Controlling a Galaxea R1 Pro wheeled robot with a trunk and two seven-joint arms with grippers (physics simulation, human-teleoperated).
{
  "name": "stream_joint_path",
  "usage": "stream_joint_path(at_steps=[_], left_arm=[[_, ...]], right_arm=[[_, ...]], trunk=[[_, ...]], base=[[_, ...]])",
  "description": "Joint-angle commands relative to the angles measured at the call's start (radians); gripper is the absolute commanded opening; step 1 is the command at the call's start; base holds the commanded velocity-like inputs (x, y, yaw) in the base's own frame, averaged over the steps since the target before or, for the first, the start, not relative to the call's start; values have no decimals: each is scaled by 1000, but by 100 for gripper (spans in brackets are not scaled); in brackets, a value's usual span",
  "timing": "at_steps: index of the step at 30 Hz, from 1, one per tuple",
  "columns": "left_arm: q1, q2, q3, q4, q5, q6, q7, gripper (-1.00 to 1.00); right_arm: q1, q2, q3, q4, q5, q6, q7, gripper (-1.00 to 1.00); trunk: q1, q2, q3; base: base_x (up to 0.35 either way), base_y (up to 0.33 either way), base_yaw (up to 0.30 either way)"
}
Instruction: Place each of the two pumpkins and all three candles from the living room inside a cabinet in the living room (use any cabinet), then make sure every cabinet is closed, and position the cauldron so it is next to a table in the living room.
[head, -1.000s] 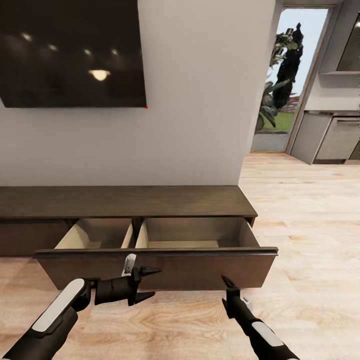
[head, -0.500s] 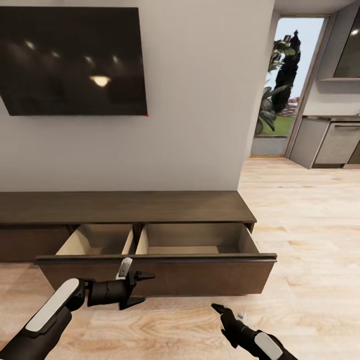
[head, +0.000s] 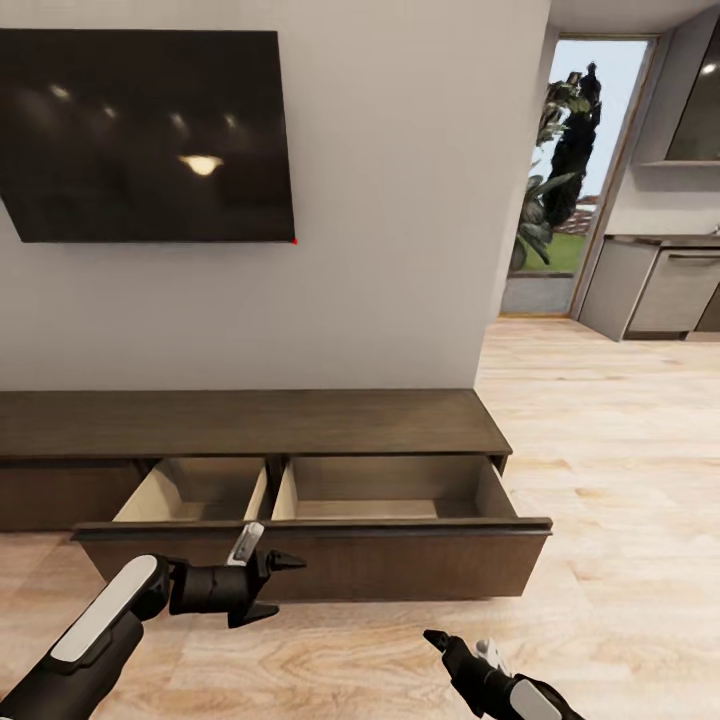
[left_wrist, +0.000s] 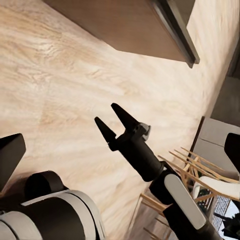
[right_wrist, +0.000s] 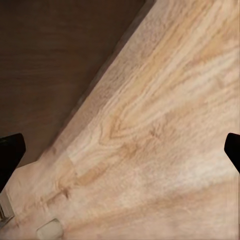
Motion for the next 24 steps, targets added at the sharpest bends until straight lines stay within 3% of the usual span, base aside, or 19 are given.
stream_joint_path(at_steps=[1, 6, 12, 24], left_arm=[[-1, 1, -1, -1, 7, -1, 16, 100], [-2, 6, 6, 34, 4, -3, 31, 100], [-2, 7, 43, 65, 4, -1, 46, 100], [-3, 5, 50, 67, 4, -1, 47, 100]], right_arm=[[0, -2, 6, 0, 2, -1, 2, 100], [0, 1, 7, -1, 12, -8, 2, 100], [0, 1, 7, 3, 13, -13, 3, 100], [0, -3, 6, -1, 10, -10, 8, 100]], trunk=[[-4, 7, 2], [-23, 42, 18], [-46, 84, 37], [-92, 168, 74]], base=[[0, 0, 0], [0, 0, 0], [0, 0, 0], [0, 0, 0]])
